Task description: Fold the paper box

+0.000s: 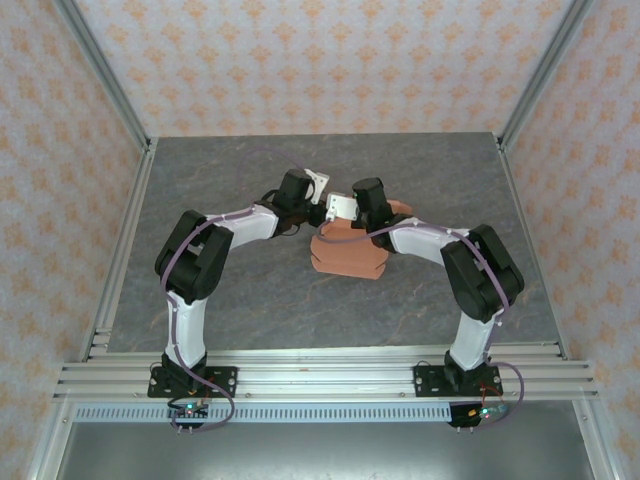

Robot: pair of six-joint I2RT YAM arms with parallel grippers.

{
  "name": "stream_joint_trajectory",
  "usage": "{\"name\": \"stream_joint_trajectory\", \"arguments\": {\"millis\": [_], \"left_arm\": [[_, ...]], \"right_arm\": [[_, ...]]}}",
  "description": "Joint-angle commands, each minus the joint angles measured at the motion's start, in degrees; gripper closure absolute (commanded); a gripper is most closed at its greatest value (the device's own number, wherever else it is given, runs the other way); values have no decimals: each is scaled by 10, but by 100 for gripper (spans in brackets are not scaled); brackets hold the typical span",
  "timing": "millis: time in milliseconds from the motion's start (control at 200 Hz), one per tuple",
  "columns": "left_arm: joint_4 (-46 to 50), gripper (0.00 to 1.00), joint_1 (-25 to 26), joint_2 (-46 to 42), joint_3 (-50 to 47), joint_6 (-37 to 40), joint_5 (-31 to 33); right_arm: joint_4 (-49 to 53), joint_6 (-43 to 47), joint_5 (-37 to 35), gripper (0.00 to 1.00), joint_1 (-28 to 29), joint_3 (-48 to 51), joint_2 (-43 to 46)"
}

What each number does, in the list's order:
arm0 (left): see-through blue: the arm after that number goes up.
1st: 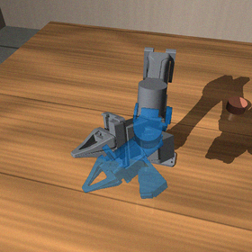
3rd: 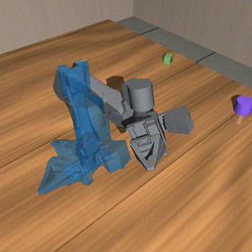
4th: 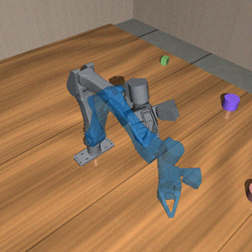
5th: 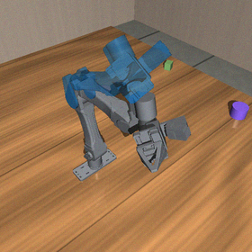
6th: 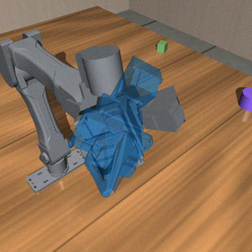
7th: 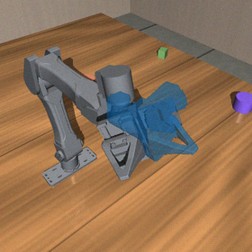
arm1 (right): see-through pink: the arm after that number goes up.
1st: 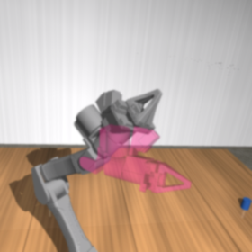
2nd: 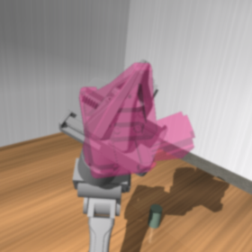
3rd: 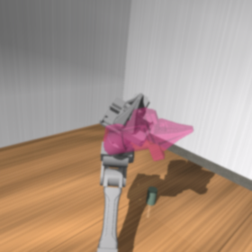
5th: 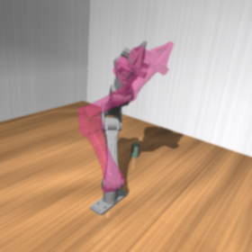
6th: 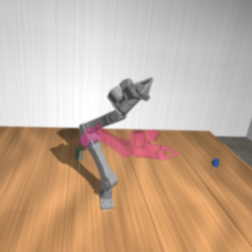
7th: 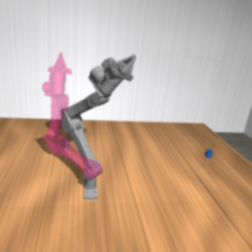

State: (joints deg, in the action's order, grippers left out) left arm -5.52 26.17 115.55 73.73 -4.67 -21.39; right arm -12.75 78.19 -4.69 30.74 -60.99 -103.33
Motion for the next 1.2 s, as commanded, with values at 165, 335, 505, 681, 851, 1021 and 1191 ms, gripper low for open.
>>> {"name": "stream_joint_trajectory", "arguments": {"millis": [165,335,505,681,851,1021,1191], "left_arm": [[21,59,-7,-23,-43,-7,26],[2,61,-8,-26,-55,-11,14],[-10,65,-7,-19,-46,-17,2],[-14,69,-7,-9,-38,-19,-3],[-38,67,-7,-7,-50,-26,-1],[-64,64,-7,-17,-66,-24,-11],[-73,62,-8,-21,-71,-17,-11]], "right_arm": [[13,-16,-8,100,-2,-22,20],[12,-13,-9,100,0,-19,17],[12,-3,-16,100,4,-15,10],[-8,12,-33,100,11,-2,2],[-24,20,-61,100,24,-1,-14],[-18,8,-70,100,26,-10,-19],[-10,21,-69,100,25,-15,-20]]}}
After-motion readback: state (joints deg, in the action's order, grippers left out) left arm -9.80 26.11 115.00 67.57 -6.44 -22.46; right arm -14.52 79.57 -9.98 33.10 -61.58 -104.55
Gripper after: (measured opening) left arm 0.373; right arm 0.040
